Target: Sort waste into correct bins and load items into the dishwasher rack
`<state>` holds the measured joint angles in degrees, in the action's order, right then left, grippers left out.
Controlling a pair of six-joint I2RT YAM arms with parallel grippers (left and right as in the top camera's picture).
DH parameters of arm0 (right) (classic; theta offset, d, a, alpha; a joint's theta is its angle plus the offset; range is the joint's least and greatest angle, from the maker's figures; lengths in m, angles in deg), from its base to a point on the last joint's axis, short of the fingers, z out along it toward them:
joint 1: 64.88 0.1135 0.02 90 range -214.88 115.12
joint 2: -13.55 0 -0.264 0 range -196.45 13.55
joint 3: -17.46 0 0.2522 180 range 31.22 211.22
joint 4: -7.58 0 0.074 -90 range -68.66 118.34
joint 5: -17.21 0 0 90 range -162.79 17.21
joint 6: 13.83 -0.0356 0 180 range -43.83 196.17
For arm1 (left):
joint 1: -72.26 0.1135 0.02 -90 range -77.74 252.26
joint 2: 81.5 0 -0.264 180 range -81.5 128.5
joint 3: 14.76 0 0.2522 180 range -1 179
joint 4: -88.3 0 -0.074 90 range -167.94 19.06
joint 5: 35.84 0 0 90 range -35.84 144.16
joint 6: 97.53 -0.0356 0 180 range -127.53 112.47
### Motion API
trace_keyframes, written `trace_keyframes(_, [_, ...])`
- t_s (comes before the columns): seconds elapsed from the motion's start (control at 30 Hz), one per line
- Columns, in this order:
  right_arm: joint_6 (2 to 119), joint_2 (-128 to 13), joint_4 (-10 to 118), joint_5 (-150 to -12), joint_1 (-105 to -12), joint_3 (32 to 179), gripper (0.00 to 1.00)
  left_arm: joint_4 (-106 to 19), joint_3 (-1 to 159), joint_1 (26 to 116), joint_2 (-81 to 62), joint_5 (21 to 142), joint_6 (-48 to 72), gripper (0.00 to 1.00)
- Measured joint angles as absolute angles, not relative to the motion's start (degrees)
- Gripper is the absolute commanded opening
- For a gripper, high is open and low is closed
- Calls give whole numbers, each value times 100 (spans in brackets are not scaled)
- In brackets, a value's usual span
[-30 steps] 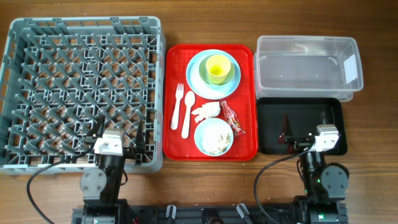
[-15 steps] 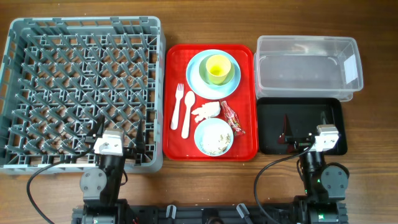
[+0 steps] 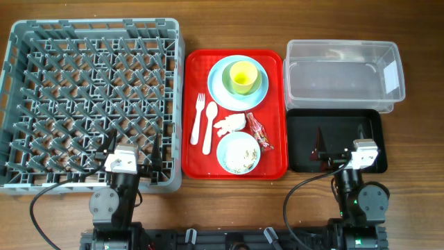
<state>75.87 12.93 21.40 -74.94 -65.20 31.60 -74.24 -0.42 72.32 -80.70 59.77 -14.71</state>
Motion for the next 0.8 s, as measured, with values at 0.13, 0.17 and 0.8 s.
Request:
trace_keyframes(0.13, [7589, 1293, 2140, -7494, -6520, 3160, 100, -7555, -42, 7230, -8072, 5977, -1477, 100])
trace_keyframes(0.17, [7587, 1293, 2140, -7494, -6520, 3160, 100, -7492, -42, 7230, -8072, 5977, -1477, 100])
trace_keyframes(0.8, [7587, 1280, 2136, -7494, -6520, 3158, 100, -3387, 6218, 7230, -5333, 6694, -491, 100])
